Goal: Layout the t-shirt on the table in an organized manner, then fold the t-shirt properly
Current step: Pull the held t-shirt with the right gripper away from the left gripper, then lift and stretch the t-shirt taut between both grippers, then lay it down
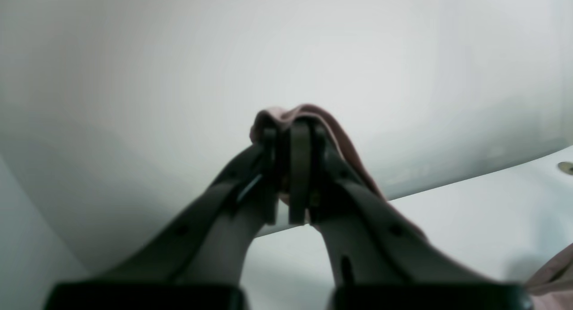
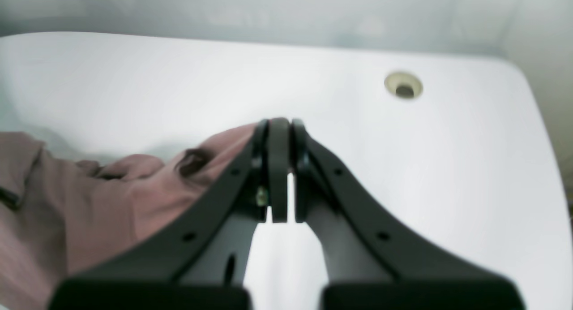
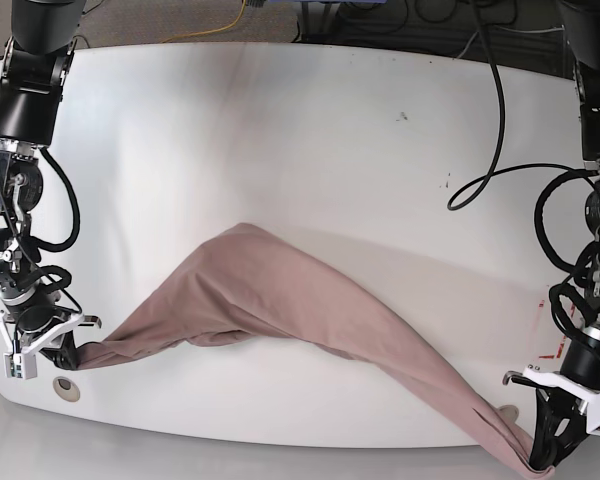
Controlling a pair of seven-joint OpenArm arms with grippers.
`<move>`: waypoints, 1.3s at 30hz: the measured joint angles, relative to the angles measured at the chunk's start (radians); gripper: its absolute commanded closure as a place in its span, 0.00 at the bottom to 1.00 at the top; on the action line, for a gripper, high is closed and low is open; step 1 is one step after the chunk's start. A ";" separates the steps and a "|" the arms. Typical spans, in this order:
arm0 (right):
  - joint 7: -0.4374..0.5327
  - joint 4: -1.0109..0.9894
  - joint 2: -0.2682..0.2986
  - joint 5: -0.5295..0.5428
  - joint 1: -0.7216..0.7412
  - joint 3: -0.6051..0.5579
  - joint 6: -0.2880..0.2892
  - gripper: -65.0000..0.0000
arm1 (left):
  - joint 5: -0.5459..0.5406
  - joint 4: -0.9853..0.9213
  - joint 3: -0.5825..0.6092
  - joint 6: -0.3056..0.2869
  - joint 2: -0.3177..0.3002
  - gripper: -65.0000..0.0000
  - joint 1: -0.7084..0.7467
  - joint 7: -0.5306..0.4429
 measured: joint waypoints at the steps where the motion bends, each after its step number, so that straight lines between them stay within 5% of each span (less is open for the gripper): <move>1: -0.001 -0.002 0.006 0.002 0.007 0.000 0.006 1.00 | 0.000 0.000 0.000 0.000 0.000 1.00 -0.010 0.008; 21: -0.046 -0.095 0.131 0.000 0.174 0.000 0.005 1.00 | -0.001 -0.034 -0.003 -0.004 0.000 1.00 -0.087 0.016; 29: -0.068 -0.160 0.188 0.001 0.288 0.003 0.050 1.00 | -0.004 -0.090 -0.003 0.001 -0.002 1.00 -0.167 0.014; 39: -0.182 -0.091 0.177 -0.002 0.130 0.208 0.053 1.00 | -0.011 -0.027 -0.038 -0.006 -0.005 1.00 -0.103 0.077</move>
